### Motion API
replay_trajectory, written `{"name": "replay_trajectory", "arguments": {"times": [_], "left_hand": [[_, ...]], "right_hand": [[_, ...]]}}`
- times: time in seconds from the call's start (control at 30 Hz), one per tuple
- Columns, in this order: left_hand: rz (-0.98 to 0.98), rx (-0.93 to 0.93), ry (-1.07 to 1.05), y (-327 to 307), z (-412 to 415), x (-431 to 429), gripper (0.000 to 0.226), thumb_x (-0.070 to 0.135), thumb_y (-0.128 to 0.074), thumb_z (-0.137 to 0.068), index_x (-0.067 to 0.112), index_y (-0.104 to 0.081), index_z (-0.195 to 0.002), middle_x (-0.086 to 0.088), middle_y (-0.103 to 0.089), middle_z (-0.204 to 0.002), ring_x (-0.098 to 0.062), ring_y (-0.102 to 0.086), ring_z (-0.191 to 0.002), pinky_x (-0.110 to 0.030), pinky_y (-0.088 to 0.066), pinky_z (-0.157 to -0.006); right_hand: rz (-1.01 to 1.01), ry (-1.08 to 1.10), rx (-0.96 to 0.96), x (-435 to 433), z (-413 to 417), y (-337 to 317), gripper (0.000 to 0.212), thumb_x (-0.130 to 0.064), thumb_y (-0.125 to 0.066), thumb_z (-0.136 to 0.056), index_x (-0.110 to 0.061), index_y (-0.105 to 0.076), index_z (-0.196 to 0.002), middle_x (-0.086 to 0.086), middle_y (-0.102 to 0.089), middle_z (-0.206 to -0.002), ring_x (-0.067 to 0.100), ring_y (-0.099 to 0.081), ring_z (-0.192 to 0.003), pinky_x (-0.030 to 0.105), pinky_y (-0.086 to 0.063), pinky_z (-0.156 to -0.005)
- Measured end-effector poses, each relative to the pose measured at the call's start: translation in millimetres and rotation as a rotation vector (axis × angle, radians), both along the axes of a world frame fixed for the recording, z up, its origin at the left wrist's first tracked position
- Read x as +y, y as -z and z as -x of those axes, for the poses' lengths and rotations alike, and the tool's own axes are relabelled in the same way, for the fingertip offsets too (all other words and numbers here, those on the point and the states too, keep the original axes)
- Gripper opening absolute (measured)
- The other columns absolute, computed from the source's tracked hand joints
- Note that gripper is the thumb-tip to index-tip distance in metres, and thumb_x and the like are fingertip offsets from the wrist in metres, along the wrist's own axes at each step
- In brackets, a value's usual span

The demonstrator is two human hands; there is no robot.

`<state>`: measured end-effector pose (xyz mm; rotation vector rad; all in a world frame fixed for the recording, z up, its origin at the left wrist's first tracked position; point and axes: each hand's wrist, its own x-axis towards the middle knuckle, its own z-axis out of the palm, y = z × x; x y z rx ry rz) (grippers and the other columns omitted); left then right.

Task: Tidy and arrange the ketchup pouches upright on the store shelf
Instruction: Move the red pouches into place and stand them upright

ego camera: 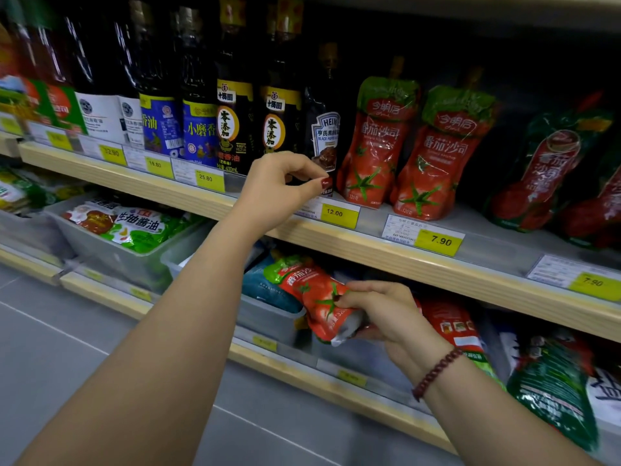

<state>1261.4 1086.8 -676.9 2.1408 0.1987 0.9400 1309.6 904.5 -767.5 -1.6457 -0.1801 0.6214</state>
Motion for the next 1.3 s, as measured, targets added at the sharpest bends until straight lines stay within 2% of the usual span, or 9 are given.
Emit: {"name": "replay_trajectory", "arguments": {"times": [0.17,0.3,0.5,0.63,0.7,0.87,0.97,1.13,1.3], "left_hand": [[0.071,-0.03,0.018,-8.0,-0.2,1.0,0.006,0.023,-0.068,-0.082,0.024,-0.073,-0.086,0.004,-0.072,-0.085,-0.013,-0.066,-0.085,-0.033,-0.056,-0.08],[0.097,-0.052,0.031,-18.6,1.6,0.8,0.007,0.024,-0.067,-0.083,0.023,-0.072,-0.088,0.001,-0.072,-0.086,-0.014,-0.067,-0.086,-0.026,-0.055,-0.079],[0.117,-0.12,0.109,-36.0,15.7,5.1,0.006,0.025,-0.067,-0.083,0.027,-0.071,-0.087,0.009,-0.07,-0.081,0.004,-0.062,-0.075,-0.01,-0.049,-0.07],[0.13,-0.12,0.132,-39.4,19.1,9.9,0.006,0.03,-0.067,-0.083,0.031,-0.071,-0.087,0.009,-0.07,-0.083,0.002,-0.062,-0.079,-0.011,-0.05,-0.071],[0.169,-0.143,0.124,-36.4,17.1,12.4,0.007,0.031,-0.065,-0.084,0.031,-0.071,-0.088,0.006,-0.071,-0.086,-0.002,-0.063,-0.082,-0.015,-0.051,-0.07],[0.407,-0.245,0.129,-27.2,0.2,10.5,0.011,0.023,-0.057,-0.09,0.022,-0.068,-0.091,-0.001,-0.069,-0.091,-0.013,-0.066,-0.094,-0.034,-0.055,-0.086],[0.492,-0.248,0.231,-24.7,-13.1,-3.8,0.014,0.027,-0.058,-0.089,0.03,-0.063,-0.101,0.002,-0.069,-0.097,-0.016,-0.067,-0.096,-0.032,-0.056,-0.079],[0.551,-0.137,0.463,-18.6,-34.7,-40.9,0.071,0.049,-0.072,-0.063,0.043,-0.04,-0.126,0.0,-0.069,-0.105,-0.014,-0.068,-0.096,-0.032,-0.058,-0.074],[0.596,-0.052,0.529,-11.0,-54.3,-69.0,0.112,0.032,-0.08,-0.058,0.053,-0.007,-0.139,0.0,-0.069,-0.107,-0.012,-0.069,-0.095,-0.031,-0.058,-0.069]], "right_hand": [[-0.033,-0.162,-0.095,-17.8,-0.8,-23.1,0.031,-0.001,-0.074,-0.066,-0.012,-0.072,-0.095,0.01,-0.073,-0.078,0.016,-0.069,-0.058,0.026,-0.052,-0.048],[-0.042,-0.229,-0.15,-34.8,-4.6,-30.6,0.033,0.001,-0.073,-0.066,-0.016,-0.073,-0.094,0.006,-0.075,-0.083,0.02,-0.071,-0.069,0.034,-0.058,-0.057],[-0.091,-0.318,-0.189,-51.1,-4.3,-39.7,0.038,0.0,-0.076,-0.057,-0.016,-0.075,-0.091,0.006,-0.075,-0.091,0.02,-0.071,-0.074,0.024,-0.053,-0.054],[-0.227,-0.305,-0.224,-61.7,-11.3,-54.0,0.043,-0.002,-0.074,-0.05,-0.014,-0.075,-0.092,0.01,-0.074,-0.096,0.025,-0.07,-0.083,0.032,-0.057,-0.065],[-0.298,-0.29,-0.238,-67.6,-15.9,-62.1,0.052,0.006,-0.077,-0.044,-0.013,-0.075,-0.092,0.012,-0.074,-0.093,0.023,-0.071,-0.077,0.029,-0.056,-0.06],[-0.416,-0.116,-0.304,-79.9,-27.5,-77.4,0.054,-0.017,-0.077,-0.042,-0.017,-0.074,-0.096,0.008,-0.075,-0.092,0.021,-0.071,-0.071,0.025,-0.054,-0.054],[-0.498,0.004,-0.31,-77.4,-31.3,-80.6,0.052,-0.017,-0.077,-0.045,-0.016,-0.073,-0.097,0.006,-0.075,-0.093,0.019,-0.071,-0.074,0.025,-0.055,-0.054],[-0.607,0.203,-0.358,-61.2,-31.5,-83.2,0.049,-0.017,-0.078,-0.046,-0.019,-0.073,-0.094,0.003,-0.075,-0.09,0.014,-0.071,-0.075,0.019,-0.052,-0.053],[-0.636,0.305,-0.372,-46.7,-31.8,-77.5,0.036,0.001,-0.076,-0.065,-0.023,-0.073,-0.092,0.001,-0.075,-0.092,0.015,-0.071,-0.083,0.021,-0.055,-0.061]]}}
